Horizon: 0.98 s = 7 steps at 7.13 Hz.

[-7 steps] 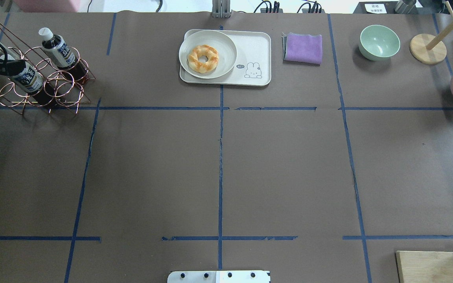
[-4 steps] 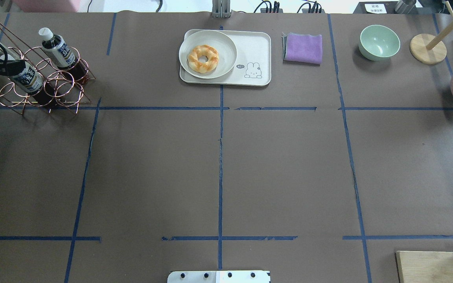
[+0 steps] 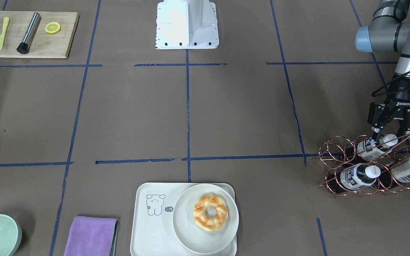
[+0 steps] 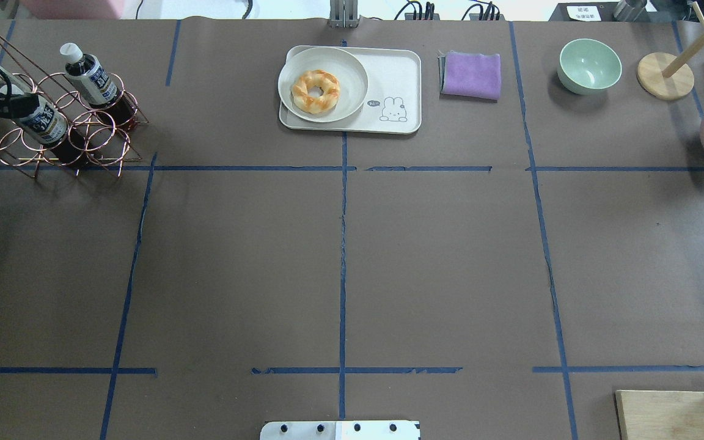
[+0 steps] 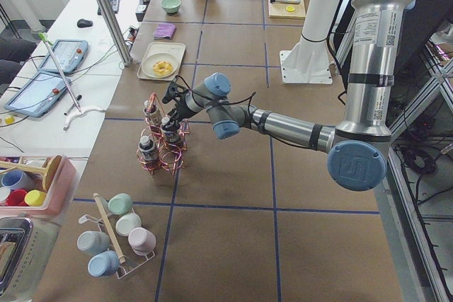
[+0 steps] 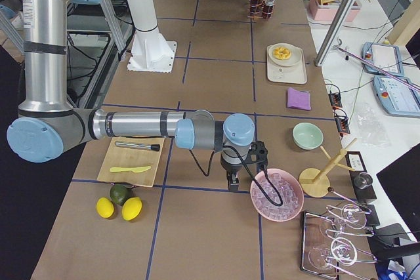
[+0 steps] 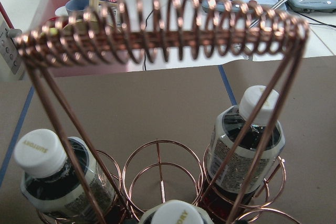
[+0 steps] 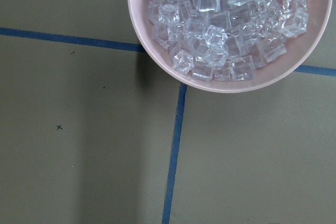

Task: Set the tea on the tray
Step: 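Grasp the tea bottle with the left gripper and lift it out of the rack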

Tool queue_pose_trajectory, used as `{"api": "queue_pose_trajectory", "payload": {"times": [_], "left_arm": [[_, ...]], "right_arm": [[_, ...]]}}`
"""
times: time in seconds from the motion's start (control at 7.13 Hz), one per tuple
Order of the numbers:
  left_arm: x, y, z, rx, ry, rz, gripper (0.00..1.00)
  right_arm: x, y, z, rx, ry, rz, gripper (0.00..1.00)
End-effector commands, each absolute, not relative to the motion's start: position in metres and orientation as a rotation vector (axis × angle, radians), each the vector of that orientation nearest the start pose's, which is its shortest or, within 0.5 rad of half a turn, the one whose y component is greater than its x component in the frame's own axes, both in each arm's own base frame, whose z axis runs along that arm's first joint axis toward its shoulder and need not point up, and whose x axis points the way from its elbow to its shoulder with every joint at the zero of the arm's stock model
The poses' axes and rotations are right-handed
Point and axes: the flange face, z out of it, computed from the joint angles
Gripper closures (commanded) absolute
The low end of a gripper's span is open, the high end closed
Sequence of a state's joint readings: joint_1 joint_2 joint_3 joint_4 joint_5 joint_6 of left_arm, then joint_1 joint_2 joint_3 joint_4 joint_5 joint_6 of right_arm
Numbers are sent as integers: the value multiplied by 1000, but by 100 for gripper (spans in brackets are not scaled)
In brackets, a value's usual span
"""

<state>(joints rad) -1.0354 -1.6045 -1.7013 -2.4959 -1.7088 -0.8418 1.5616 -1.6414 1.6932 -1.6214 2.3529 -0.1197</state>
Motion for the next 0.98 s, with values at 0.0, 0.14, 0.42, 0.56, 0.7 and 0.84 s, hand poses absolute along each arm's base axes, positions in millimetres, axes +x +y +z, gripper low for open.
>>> {"api": "queue_pose_trajectory", "payload": {"times": [0.0,0.14,0.42,0.56,0.7,0.84], "left_arm": [[169,-521,480,764,788,-200,30],[168,-522,479,768,789,-202,30],[166,-523,480,768,786,-208,30],[166,-523,483,763,783,-208,30],[167,-524,483,762,782,-209,31],[166,-524,484,762,780,-210,31]], "right_arm": [[59,-462,637,43,-780,-122,0],[59,-462,637,44,-780,-124,0],[59,-462,637,43,-780,-122,0],[59,-462,637,44,-780,-124,0],[59,-462,637,44,-780,-124,0],[59,-462,637,44,-780,-124,0]]}}
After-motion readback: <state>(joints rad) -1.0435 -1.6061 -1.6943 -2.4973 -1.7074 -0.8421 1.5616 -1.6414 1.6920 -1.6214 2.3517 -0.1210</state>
